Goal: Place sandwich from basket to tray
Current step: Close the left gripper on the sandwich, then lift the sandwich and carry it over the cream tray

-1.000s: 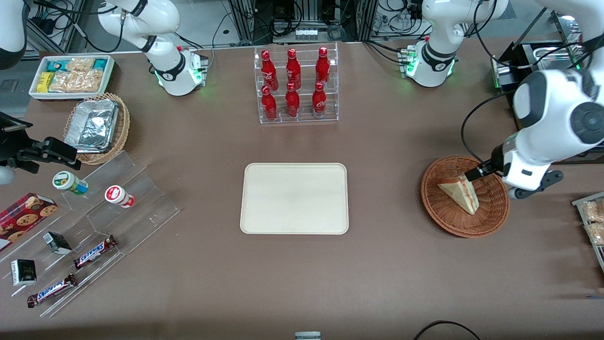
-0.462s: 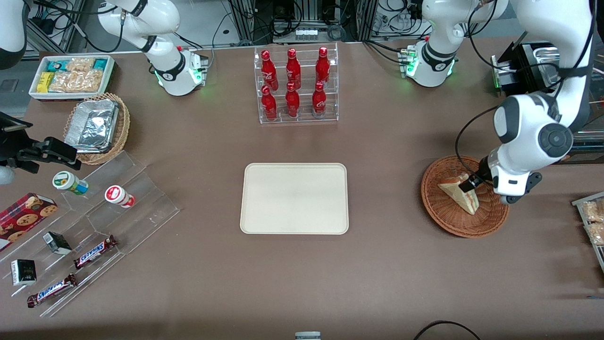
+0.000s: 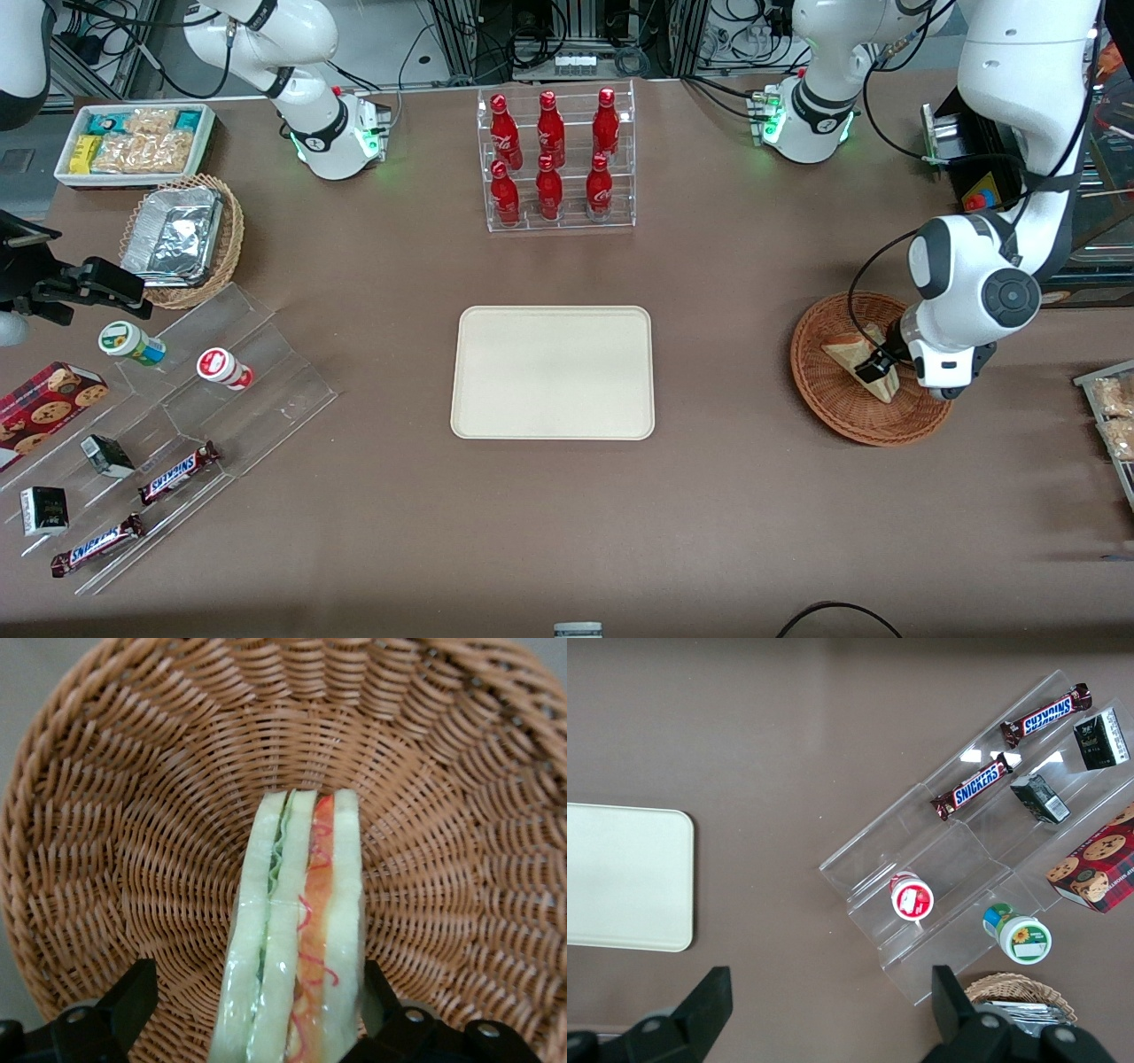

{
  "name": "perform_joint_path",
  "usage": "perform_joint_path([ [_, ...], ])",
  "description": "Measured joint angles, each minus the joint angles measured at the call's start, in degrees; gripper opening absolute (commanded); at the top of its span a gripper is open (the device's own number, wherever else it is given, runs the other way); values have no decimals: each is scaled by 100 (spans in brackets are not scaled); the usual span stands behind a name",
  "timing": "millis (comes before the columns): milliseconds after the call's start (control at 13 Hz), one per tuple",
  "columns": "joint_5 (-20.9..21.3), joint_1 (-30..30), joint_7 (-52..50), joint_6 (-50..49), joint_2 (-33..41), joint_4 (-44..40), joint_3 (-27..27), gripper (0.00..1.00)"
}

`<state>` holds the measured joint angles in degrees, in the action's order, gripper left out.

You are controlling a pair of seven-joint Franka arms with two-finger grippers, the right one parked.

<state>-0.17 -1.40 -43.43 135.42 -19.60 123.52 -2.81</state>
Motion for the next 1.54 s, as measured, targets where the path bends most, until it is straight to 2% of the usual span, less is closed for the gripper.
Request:
perform_joint_path([
  [154, 0, -22, -6, 37, -103, -2, 6, 77],
  [308, 0, -42, -7, 93, -141, -3, 6, 45],
  [385, 0, -53, -6, 92, -140, -14, 8, 37],
  [692, 2, -159, 13, -571, -52, -340, 43, 35],
  [1077, -80, -773, -20, -2532, 93, -2088, 124, 35],
  [1231, -455, -1036, -12, -2598, 56, -2380, 144, 36],
  [1538, -605, -1817, 4, -2594, -438, -2865, 319, 36],
])
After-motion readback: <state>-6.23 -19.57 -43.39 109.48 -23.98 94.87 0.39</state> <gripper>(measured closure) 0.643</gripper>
